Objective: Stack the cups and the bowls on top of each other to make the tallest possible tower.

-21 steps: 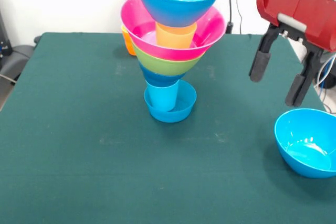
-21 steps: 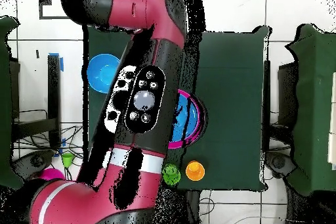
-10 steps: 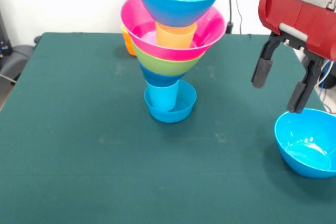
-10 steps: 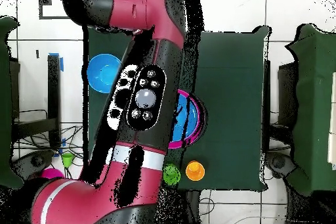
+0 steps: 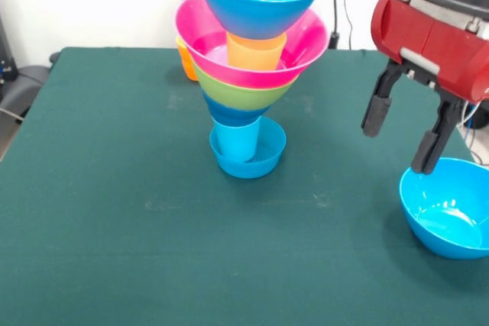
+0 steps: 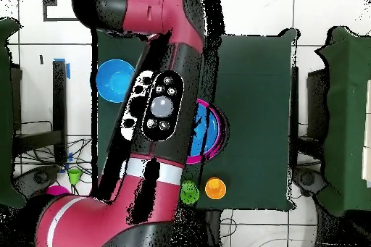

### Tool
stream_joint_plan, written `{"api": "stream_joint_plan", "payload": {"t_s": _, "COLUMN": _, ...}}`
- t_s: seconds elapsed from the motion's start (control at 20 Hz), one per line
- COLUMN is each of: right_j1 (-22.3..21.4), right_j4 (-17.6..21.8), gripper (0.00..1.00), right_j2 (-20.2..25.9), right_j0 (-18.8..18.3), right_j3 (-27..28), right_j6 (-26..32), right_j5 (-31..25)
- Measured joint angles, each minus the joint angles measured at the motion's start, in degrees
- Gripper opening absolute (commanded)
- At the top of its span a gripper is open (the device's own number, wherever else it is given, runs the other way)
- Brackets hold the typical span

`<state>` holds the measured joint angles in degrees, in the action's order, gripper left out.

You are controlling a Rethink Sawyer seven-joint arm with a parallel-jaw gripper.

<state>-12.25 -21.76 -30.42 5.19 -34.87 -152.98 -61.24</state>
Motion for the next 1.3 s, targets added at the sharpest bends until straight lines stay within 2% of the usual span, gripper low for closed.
{"api": "stream_joint_plan", "payload": {"t_s": 0.9, "right_j1": 5.11, "right_j4": 0.12, "gripper": 1.00, "right_j2": 0.02, "right_j0": 0.08, "right_j3": 0.32, "right_j6": 0.00, "right_j5": -0.18}}
{"api": "stream_joint_plan", "payload": {"t_s": 1.05, "right_j1": 5.31, "right_j4": 0.12, "gripper": 1.00, "right_j2": 0.02, "right_j0": 0.05, "right_j3": 0.32, "right_j6": 0.00, "right_j5": -1.07}}
{"api": "stream_joint_plan", "payload": {"t_s": 1.3, "right_j1": 4.79, "right_j4": 0.12, "gripper": 1.00, "right_j2": 0.00, "right_j0": -0.48, "right_j3": 0.77, "right_j6": 0.00, "right_j5": -6.82}}
